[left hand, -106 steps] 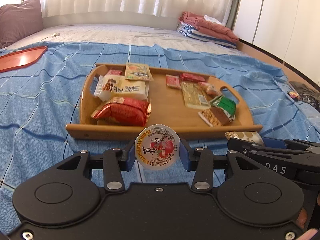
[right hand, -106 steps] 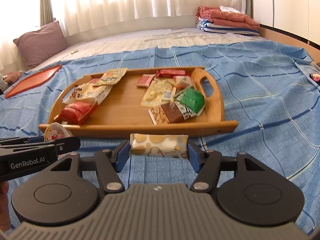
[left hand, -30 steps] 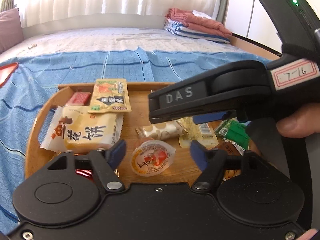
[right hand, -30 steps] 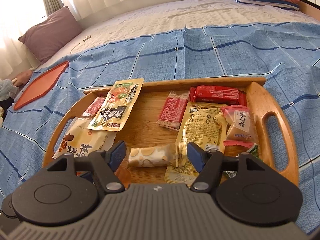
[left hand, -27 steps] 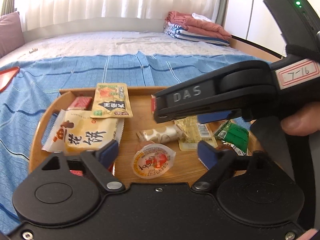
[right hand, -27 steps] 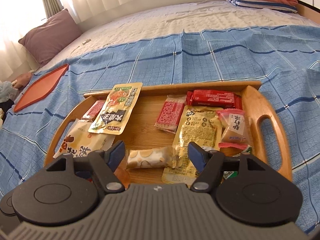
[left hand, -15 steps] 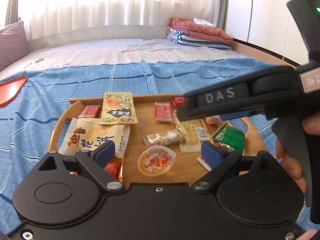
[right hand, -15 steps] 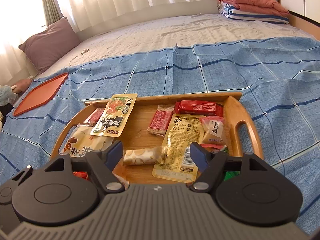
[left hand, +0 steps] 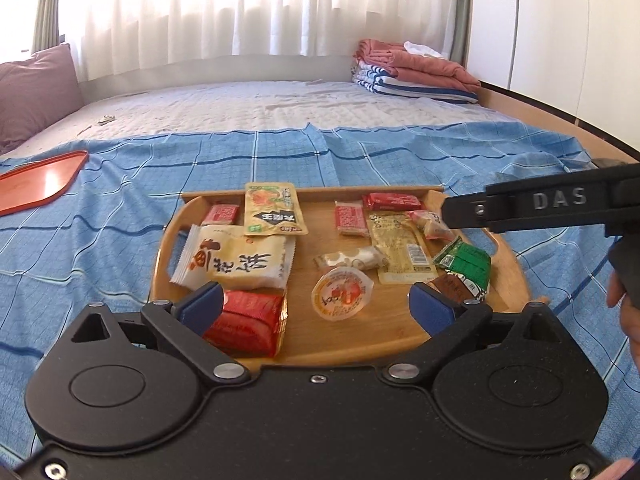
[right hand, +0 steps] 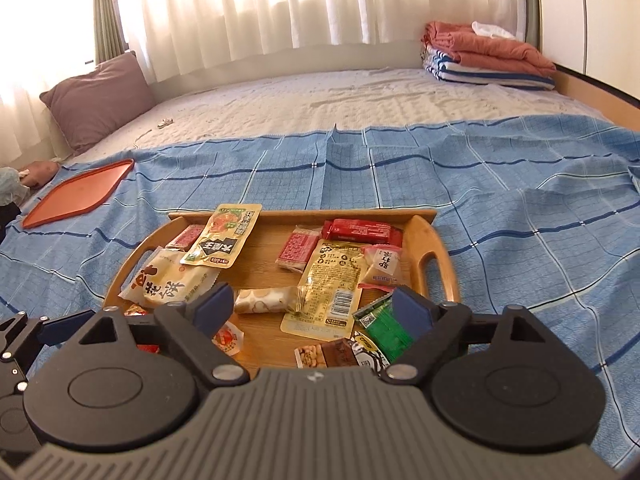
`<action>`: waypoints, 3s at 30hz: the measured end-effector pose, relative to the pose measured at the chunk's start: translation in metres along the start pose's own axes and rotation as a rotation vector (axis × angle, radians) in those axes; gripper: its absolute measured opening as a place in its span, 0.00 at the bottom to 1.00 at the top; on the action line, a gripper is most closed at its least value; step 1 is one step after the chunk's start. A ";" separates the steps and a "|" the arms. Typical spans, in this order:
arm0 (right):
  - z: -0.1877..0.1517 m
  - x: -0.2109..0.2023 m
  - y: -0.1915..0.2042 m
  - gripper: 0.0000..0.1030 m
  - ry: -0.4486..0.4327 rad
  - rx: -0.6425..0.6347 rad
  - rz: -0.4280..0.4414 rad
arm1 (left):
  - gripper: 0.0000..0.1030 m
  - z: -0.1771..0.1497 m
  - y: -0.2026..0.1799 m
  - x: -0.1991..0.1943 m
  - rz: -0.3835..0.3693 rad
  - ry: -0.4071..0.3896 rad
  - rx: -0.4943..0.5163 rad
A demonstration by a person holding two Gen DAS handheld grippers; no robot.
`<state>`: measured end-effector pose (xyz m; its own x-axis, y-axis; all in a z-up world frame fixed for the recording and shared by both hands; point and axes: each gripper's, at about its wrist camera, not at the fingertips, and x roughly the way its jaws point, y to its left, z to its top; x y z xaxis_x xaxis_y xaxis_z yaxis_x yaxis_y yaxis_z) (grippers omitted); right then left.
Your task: Organize snacks
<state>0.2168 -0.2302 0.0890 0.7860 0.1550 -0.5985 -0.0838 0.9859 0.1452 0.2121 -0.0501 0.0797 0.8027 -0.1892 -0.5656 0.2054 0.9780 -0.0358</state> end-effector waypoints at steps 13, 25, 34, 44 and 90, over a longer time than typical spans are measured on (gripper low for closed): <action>-0.024 -0.033 0.004 0.97 -0.044 -0.030 -0.008 | 0.99 -0.016 0.014 -0.034 0.021 0.005 -0.031; -0.051 -0.053 0.005 1.00 -0.060 -0.031 -0.021 | 1.00 -0.036 0.022 -0.063 0.014 0.016 -0.064; -0.073 -0.062 0.010 1.00 -0.066 -0.041 -0.030 | 1.00 -0.050 0.026 -0.074 0.031 0.020 -0.072; -0.099 -0.068 0.020 1.00 -0.060 -0.051 -0.029 | 1.00 -0.068 0.026 -0.076 0.044 0.037 -0.063; -0.177 -0.035 0.037 1.00 -0.026 -0.085 -0.089 | 1.00 -0.128 0.033 -0.051 0.108 0.058 -0.060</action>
<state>0.0776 -0.1879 -0.0244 0.8084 0.0656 -0.5850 -0.0634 0.9977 0.0242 0.1063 0.0027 0.0015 0.7841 -0.0788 -0.6157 0.0842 0.9962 -0.0203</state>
